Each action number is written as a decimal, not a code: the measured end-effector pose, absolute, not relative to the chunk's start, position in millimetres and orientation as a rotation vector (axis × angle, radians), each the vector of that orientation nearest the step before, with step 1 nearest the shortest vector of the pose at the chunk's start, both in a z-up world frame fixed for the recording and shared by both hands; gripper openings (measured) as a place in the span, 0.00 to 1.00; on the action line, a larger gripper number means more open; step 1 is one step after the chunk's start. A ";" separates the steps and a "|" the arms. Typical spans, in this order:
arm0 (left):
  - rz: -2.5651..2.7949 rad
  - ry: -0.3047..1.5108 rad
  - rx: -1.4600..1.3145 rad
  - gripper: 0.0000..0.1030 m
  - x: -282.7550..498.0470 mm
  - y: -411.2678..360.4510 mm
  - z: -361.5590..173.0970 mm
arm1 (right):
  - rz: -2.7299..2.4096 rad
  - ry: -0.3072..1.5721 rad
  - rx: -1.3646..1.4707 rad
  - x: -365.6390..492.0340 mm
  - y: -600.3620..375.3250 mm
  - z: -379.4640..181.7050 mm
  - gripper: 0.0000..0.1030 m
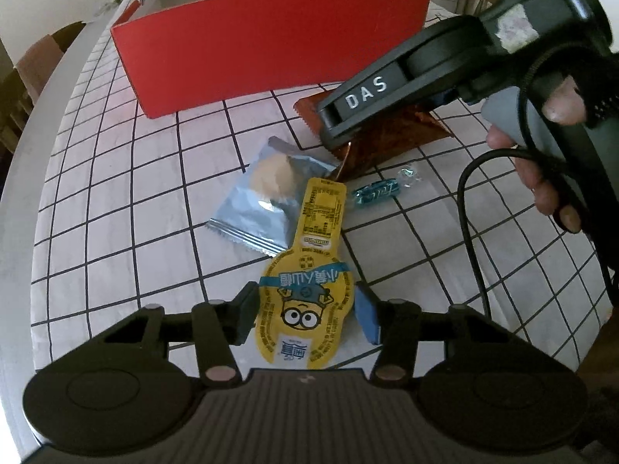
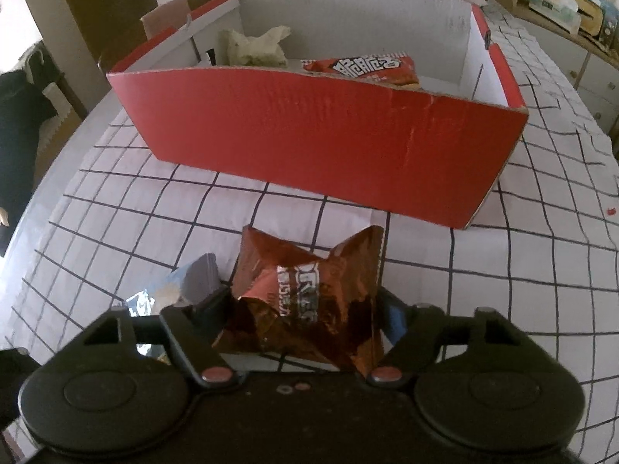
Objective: Organize snacks
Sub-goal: 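Grasp the yellow minion packet with the left gripper while the right grasps the brown chocolate packet, then carry both packets into the red box and open both grippers to release them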
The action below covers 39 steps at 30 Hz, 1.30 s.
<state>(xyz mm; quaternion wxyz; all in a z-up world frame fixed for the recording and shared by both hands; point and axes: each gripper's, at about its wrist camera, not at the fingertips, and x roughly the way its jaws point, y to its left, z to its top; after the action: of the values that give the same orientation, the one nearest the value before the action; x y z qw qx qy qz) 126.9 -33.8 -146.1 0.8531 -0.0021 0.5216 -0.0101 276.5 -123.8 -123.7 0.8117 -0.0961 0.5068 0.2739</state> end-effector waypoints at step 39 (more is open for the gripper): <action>-0.194 0.927 -0.128 0.50 123.6 17.4 -60.9 | 0.315 0.878 0.134 180.8 -210.5 -38.3 0.57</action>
<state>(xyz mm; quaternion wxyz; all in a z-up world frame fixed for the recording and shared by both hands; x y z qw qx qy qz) 123.6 17.4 -60.9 0.8881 -0.0616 0.4459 -0.0935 180.8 -210.5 -38.3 0.8911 0.0644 0.4228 0.1518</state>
